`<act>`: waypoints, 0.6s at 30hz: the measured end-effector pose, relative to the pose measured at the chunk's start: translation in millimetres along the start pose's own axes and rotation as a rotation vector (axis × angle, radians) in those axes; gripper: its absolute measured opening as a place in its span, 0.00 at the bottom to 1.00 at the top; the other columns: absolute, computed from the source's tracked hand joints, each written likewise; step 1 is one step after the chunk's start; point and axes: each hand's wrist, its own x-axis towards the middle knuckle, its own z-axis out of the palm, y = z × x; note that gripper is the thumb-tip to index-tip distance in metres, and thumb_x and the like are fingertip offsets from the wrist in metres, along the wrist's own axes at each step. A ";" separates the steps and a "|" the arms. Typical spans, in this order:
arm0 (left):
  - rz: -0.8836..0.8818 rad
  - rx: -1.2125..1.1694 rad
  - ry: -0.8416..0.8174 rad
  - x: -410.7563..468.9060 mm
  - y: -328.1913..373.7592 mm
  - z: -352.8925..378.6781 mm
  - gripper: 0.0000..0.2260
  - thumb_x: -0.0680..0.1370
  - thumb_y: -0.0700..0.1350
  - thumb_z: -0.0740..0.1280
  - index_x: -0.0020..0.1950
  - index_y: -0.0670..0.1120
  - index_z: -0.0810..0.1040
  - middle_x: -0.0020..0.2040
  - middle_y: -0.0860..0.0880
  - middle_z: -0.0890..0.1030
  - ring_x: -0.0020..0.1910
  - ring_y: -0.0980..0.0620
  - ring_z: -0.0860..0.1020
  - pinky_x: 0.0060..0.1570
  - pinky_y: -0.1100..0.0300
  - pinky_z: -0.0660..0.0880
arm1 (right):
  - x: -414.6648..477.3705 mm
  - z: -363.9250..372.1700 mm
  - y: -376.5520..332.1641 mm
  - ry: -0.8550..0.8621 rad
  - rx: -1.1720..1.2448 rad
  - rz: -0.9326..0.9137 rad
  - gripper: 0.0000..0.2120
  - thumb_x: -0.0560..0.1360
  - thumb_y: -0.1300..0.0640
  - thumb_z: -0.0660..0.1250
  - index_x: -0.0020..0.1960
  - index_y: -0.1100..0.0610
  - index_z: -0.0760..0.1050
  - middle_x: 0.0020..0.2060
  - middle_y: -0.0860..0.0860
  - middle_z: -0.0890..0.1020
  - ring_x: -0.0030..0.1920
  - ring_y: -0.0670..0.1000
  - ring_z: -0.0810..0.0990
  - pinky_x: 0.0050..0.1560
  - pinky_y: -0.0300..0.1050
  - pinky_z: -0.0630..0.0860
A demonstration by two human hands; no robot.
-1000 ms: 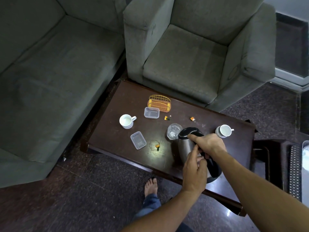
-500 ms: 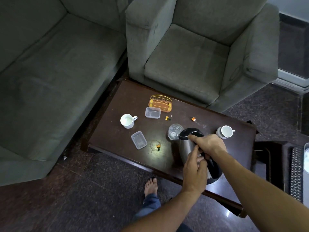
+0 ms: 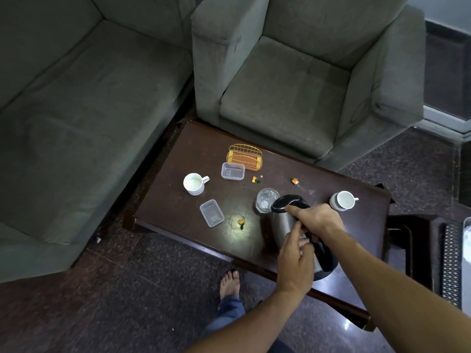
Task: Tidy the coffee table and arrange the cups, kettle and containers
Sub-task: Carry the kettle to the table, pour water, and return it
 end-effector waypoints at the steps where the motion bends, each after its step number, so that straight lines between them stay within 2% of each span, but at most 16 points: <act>1: 0.000 -0.005 -0.003 -0.1 0.0 0.1 0.25 0.81 0.40 0.59 0.78 0.55 0.68 0.67 0.55 0.78 0.59 0.71 0.76 0.59 0.75 0.71 | 0.1 -0.4 0.5 0.001 0.007 -0.002 0.34 0.54 0.26 0.69 0.31 0.58 0.83 0.23 0.52 0.83 0.21 0.53 0.82 0.26 0.40 0.74; 4: 0.005 -0.030 -0.023 -1.1 0.9 0.2 0.24 0.81 0.41 0.59 0.77 0.56 0.69 0.67 0.57 0.78 0.61 0.70 0.76 0.61 0.73 0.72 | -0.5 -2.5 3.4 0.008 0.029 -0.008 0.34 0.55 0.26 0.70 0.33 0.58 0.83 0.24 0.52 0.84 0.22 0.53 0.83 0.24 0.39 0.74; 6: 0.021 -0.033 -0.028 -2.2 1.8 0.3 0.23 0.81 0.41 0.58 0.75 0.56 0.72 0.66 0.58 0.78 0.62 0.68 0.76 0.63 0.68 0.73 | -2.0 -4.5 7.2 0.026 0.042 -0.013 0.34 0.55 0.25 0.70 0.33 0.58 0.83 0.23 0.52 0.83 0.22 0.53 0.83 0.26 0.41 0.75; 8: 0.039 -0.019 0.015 -2.3 1.5 0.2 0.19 0.81 0.41 0.59 0.70 0.54 0.76 0.65 0.58 0.79 0.63 0.64 0.76 0.66 0.59 0.74 | -3.5 -4.7 13.4 0.060 0.051 -0.024 0.36 0.55 0.23 0.69 0.31 0.59 0.83 0.22 0.52 0.83 0.23 0.54 0.83 0.29 0.43 0.77; 11: 0.043 -0.024 0.150 2.5 -0.2 -1.4 0.13 0.81 0.36 0.61 0.59 0.49 0.80 0.58 0.54 0.82 0.59 0.55 0.79 0.62 0.51 0.75 | -4.6 -3.9 25.7 0.112 0.059 -0.050 0.39 0.54 0.20 0.68 0.31 0.59 0.82 0.23 0.52 0.83 0.28 0.53 0.84 0.35 0.46 0.81; 15: 0.001 -0.014 0.300 17.9 0.2 -7.4 0.10 0.79 0.34 0.62 0.52 0.45 0.80 0.53 0.50 0.82 0.54 0.51 0.79 0.58 0.58 0.75 | -3.6 -4.0 48.6 0.156 0.142 -0.072 0.41 0.53 0.19 0.69 0.28 0.60 0.79 0.19 0.52 0.80 0.25 0.51 0.83 0.30 0.44 0.76; 18: -0.050 -0.041 0.330 31.4 5.1 -9.4 0.11 0.80 0.35 0.60 0.54 0.47 0.79 0.55 0.50 0.82 0.57 0.49 0.80 0.61 0.54 0.75 | -4.0 -2.9 72.0 0.211 0.243 -0.129 0.40 0.53 0.19 0.72 0.26 0.58 0.71 0.21 0.56 0.79 0.22 0.53 0.80 0.26 0.45 0.74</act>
